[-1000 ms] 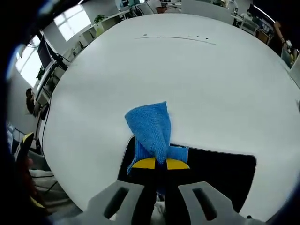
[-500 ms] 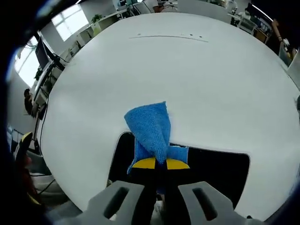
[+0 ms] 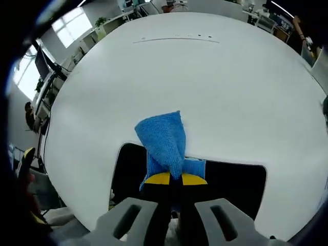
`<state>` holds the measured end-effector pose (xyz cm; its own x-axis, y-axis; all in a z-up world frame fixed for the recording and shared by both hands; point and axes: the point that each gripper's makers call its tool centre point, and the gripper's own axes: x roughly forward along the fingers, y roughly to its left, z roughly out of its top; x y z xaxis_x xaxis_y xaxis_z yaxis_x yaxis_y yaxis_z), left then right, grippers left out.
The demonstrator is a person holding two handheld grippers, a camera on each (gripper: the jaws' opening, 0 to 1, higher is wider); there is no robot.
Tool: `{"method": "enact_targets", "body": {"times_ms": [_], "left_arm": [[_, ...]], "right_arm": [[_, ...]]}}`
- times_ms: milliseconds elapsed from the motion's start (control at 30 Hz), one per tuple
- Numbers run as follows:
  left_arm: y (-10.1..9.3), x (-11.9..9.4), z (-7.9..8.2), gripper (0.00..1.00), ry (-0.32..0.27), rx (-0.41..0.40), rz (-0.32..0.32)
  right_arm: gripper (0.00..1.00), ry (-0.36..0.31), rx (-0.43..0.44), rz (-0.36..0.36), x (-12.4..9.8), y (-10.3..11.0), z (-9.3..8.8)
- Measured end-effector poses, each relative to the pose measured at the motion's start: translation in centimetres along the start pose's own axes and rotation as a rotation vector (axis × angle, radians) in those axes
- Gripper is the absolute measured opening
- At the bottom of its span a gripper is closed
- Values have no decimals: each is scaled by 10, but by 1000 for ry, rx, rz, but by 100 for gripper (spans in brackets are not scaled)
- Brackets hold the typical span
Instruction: Wipe the mirror surface with the cleaning cloth until all visible marks leave the cleaned area.
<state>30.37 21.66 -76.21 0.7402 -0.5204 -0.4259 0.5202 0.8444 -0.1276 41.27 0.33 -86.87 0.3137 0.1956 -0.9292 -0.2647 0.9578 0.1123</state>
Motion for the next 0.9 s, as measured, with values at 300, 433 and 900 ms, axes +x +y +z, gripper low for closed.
{"method": "enact_targets", "body": {"times_ms": [300, 433, 900], "left_arm": [[-1, 1, 1, 99, 1, 9, -3], [-3, 2, 4, 99, -2, 9, -3], [-10, 7, 1, 99, 4, 34, -16]], "right_arm": [[0, -51, 24, -15, 3, 1, -5], [0, -44, 29, -7, 0, 4, -13], [0, -43, 16, -5, -8, 16, -37]]}}
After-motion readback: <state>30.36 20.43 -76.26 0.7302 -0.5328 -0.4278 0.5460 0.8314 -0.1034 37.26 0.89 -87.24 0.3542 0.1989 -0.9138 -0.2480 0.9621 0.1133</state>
